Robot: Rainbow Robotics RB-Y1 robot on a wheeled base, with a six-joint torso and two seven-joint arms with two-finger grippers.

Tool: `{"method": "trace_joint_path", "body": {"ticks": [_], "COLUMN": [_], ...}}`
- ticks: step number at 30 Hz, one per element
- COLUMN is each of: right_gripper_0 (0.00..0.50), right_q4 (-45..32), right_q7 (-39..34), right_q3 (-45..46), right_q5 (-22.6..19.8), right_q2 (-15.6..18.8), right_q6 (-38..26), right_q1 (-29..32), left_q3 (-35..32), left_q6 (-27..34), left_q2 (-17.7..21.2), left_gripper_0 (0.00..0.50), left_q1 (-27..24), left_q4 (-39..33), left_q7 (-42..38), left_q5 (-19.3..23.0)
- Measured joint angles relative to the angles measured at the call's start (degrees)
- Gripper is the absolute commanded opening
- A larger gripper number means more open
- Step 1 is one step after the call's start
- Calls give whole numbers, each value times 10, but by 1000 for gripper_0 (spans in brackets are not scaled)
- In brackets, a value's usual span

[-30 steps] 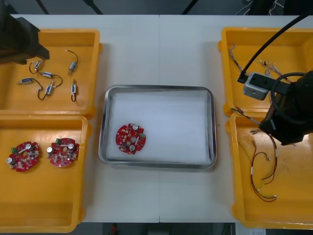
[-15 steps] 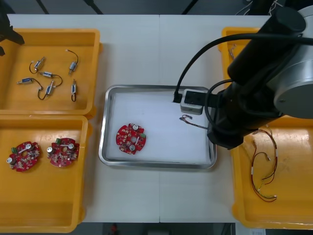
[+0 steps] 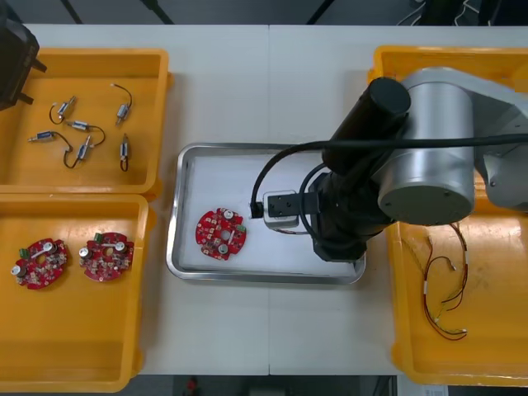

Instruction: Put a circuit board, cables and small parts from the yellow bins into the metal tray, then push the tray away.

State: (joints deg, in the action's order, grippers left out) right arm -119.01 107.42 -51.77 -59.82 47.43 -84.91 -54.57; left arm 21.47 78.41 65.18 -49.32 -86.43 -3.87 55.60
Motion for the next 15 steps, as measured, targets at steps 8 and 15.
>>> {"method": "trace_joint_path", "body": {"ticks": [8, 15], "right_gripper_0": [0, 0], "right_q4": [64, 114], "right_q7": [0, 0], "right_q3": [-69, -105], "right_q5": [31, 56], "right_q2": [-27, -48], "right_q6": [51, 113], "right_q1": [-8, -9], "left_q3": [17, 17], "left_q6": [0, -4], "left_q2": [-19, -19], "left_gripper_0": [500, 500], "left_q1": [-28, -28], "left_q4": [86, 125], "left_q7": [0, -13], "left_q5": [-18, -24]}}
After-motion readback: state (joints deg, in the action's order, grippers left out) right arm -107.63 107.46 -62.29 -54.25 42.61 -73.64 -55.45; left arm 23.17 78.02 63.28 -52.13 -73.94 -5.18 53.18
